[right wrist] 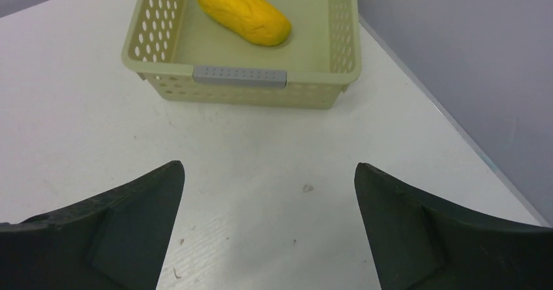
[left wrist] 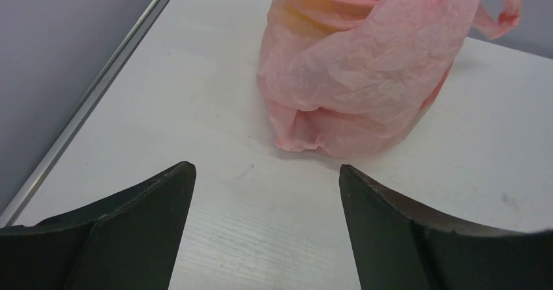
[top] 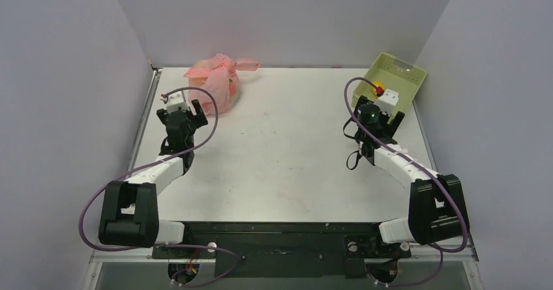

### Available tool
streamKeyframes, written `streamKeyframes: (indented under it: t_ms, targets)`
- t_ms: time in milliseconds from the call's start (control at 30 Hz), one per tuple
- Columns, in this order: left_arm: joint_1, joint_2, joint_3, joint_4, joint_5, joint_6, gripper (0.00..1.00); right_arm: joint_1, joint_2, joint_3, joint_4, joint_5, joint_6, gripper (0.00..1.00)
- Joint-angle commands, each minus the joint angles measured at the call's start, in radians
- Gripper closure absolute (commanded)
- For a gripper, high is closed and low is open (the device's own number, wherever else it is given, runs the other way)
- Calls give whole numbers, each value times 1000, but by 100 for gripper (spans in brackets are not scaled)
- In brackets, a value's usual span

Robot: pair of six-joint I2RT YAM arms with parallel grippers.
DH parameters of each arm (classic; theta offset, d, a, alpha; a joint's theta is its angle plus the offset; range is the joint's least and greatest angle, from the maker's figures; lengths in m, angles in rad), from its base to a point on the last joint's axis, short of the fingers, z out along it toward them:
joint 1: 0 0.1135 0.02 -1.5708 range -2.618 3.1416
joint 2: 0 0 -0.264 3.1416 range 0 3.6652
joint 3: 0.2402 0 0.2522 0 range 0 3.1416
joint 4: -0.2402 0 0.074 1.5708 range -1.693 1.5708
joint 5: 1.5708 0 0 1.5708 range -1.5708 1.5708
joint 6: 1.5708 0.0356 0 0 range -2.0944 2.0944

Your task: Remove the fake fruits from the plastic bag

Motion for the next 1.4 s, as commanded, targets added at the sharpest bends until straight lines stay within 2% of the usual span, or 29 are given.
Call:
streamKeyframes:
  t_ms: [0, 100, 167, 233, 333, 400, 467, 500, 533, 667, 733, 833, 1000, 1167, 1367]
  targets:
    - [-51, 3, 92, -27, -133, -66, 20, 39, -26, 11, -36, 28, 40, 0]
    - [-45, 25, 199, -180, -268, -272, 20, 73, -84, -6, -14, -57, -11, 0]
    - [-32, 38, 249, -228, -235, -310, 20, 104, -115, 4, -50, -93, -26, 0]
    - [-14, 41, 275, -250, -135, -272, 20, 125, -146, 30, -95, -128, -38, 0]
    - [38, 26, 244, -204, -36, -352, 18, 135, -227, -17, -59, -189, -34, 0]
    - [128, 10, 190, -120, 165, -442, 18, 132, -286, -70, -29, -210, -5, 0]
    - [229, 17, 140, 26, 290, -505, 18, 113, -327, -111, -3, -245, 30, 0]
    - [246, 40, 136, 49, 329, -508, 18, 103, -333, -115, -2, -278, 46, 0]
    - [258, 64, 145, 50, 373, -489, 18, 85, -333, -113, -7, -292, 82, 0]
    - [235, 124, 211, 53, 403, -393, 21, 32, -282, -88, 21, -514, 138, 0]
    - [219, 152, 232, 65, 400, -364, 23, 33, -256, -75, 35, -557, 131, 0]
    - [180, 196, 288, 51, 409, -308, 23, 37, -203, -30, -20, -575, 118, 1]
    - [110, 323, 450, -2, 478, -223, 24, 37, -174, -24, 9, -639, 115, 1]
    - [61, 477, 658, -172, 547, -126, 33, 39, -148, -12, 28, -688, 117, 2]
    - [-5, 566, 784, -258, 495, -66, 34, 38, -101, 9, 34, -706, 108, 2]
